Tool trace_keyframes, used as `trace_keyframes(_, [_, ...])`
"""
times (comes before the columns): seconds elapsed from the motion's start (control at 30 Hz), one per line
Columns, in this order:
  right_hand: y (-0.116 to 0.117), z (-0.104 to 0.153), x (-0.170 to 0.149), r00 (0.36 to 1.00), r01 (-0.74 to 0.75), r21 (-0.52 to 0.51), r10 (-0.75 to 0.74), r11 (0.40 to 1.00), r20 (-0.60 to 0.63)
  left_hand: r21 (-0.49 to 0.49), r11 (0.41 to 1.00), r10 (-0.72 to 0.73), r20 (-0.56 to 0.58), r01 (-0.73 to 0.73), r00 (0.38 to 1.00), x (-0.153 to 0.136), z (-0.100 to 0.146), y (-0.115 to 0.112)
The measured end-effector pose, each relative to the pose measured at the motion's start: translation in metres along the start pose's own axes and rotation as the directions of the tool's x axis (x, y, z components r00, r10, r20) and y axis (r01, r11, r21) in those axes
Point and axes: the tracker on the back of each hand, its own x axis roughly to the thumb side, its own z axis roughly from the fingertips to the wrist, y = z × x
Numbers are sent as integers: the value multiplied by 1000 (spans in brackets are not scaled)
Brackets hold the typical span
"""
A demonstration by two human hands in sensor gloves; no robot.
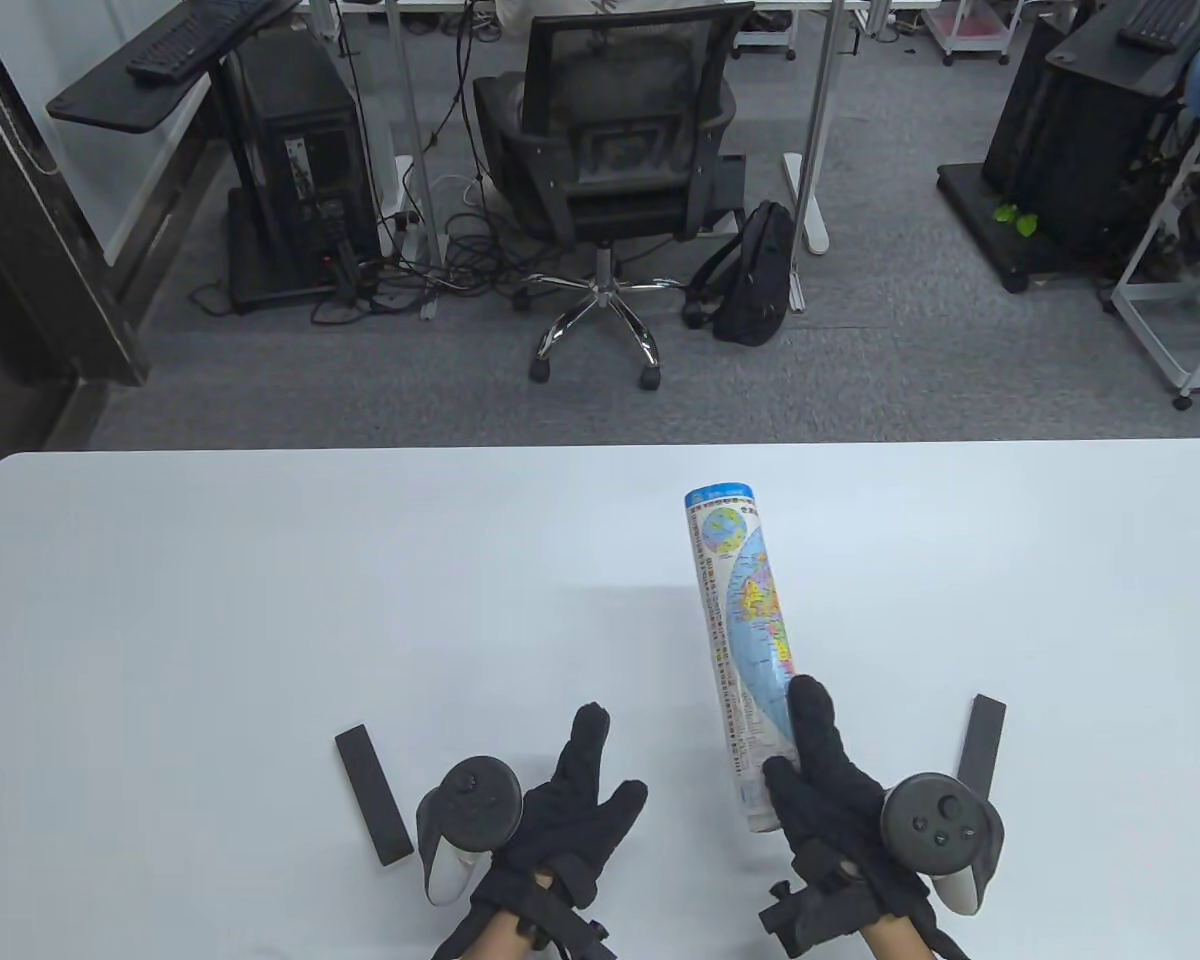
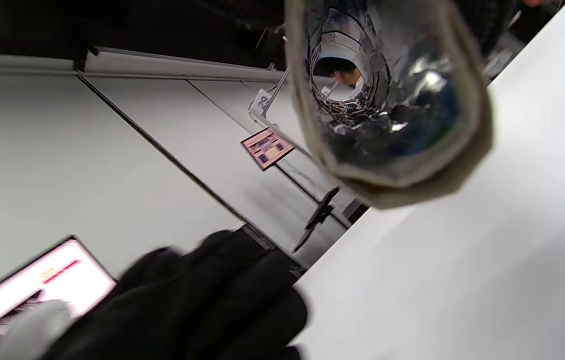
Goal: Unroll map and secure with paperweights
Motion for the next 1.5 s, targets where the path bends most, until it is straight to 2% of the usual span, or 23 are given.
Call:
trace_keyframes(0.1, [15,2,1,991,130,68,-131,989,4,-15,990,142,-54,-143,988,-8,0,-6])
trace_keyframes(0.23, [33,5,-1,954,301,146,-299,942,-35,-63,958,272,-106,-279,957,-15,-1,-17])
trace_keyframes(0.37, [38,5,-4,940,341,171,-339,924,-45,-83,908,401,-121,-412,908,-19,0,-24])
trace_keyframes(0.47, [39,4,-10,913,408,212,-402,888,-73,-102,861,487,-125,-499,865,-19,0,-28])
trace_keyframes(0.63, [43,3,-17,892,452,274,-434,849,-125,-87,830,540,-121,-551,833,-19,-1,-29])
trace_keyframes(0.77, [46,1,-17,913,407,353,-377,843,-154,-59,850,513,-128,-523,849,-21,0,-26])
trace_keyframes(1.0, [45,0,-23,926,376,390,-324,841,-194,13,849,527,-95,-528,845,-19,0,-20])
trace_keyframes(1.2, [49,0,-24,925,376,404,-317,834,-209,79,922,383,-33,-379,923,-8,3,-9])
trace_keyframes(1.5, [47,-1,-24,930,360,400,-292,843,-222,154,967,209,-31,-202,977,4,3,-1])
